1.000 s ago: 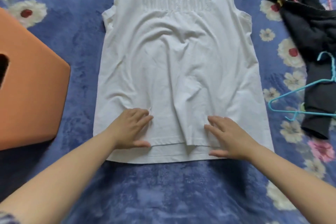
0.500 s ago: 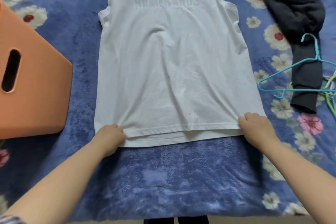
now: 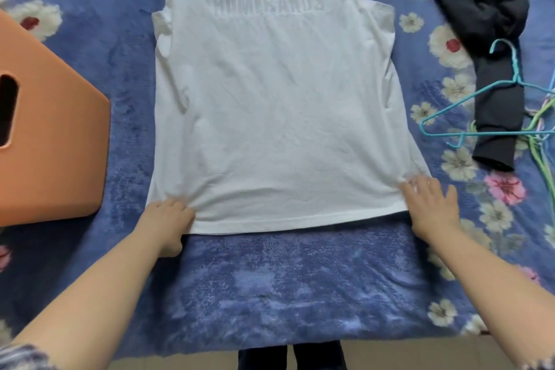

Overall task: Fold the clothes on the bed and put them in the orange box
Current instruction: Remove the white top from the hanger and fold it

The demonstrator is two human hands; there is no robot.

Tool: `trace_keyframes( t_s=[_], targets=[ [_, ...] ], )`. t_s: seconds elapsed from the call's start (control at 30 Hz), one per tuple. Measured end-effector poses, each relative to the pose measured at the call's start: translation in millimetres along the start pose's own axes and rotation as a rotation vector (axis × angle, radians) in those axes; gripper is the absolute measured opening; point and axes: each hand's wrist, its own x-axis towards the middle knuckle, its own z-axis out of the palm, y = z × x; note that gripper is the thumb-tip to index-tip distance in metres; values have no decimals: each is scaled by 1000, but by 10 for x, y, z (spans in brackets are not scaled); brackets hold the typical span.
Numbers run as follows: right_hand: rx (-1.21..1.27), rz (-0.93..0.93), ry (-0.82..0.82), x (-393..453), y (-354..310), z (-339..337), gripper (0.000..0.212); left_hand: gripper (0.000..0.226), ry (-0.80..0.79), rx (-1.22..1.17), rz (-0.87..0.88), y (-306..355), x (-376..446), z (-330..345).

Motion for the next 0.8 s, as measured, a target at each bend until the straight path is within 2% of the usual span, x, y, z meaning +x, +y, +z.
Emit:
trace_keyframes(
  t_s=[0.07, 0.17, 0.23, 0.27, 0.37, 0.4, 0.43, 0.5, 0.53, 0.6, 0.67, 0.77, 0.8],
  targets=[
    [42, 45, 28, -24, 26, 30, 54, 49, 60, -4, -74, 8, -66, 86],
    [91, 49, 60, 6, 17, 42, 48, 48, 133, 27, -183, 97, -104, 88],
    [109, 54, 82, 53, -3, 38, 43, 47, 269, -33, -201, 145, -66, 86],
    [146, 62, 112, 88, -5, 26, 39, 43, 331, -59, -178, 138, -33, 104],
    [166, 44, 168, 145, 12, 1, 24, 7, 524, -121, -149, 62, 25, 193],
    [144, 8, 242, 151, 28, -35, 20, 9, 546, -107, -142, 27, 48, 228],
    [160, -22, 259, 162, 64, -79, 16, 11, 535, -98, -147, 13, 29, 155],
    [266, -111, 294, 190, 131, -57, 13, 17, 410, -116, -162, -10, 8, 24],
    [257, -155, 321, 196, 155, -49, 14, 17, 288, -87, -173, -15, -21, -68],
    [113, -198, 274, 102, 202, -272, 19, 31, 153, 38, -226, -37, -56, -243],
    [-84, -232, 124, 65, 220, -474, 37, 36, 17, 62, -243, -3, -145, -482],
    [-136, -214, -191, -55, 278, -649, 35, 38, -160, 59, -290, -26, -247, -561],
    [-117, -206, -250, -126, 314, -713, 36, 38, -207, 75, -293, -44, -350, -595]
  ],
)
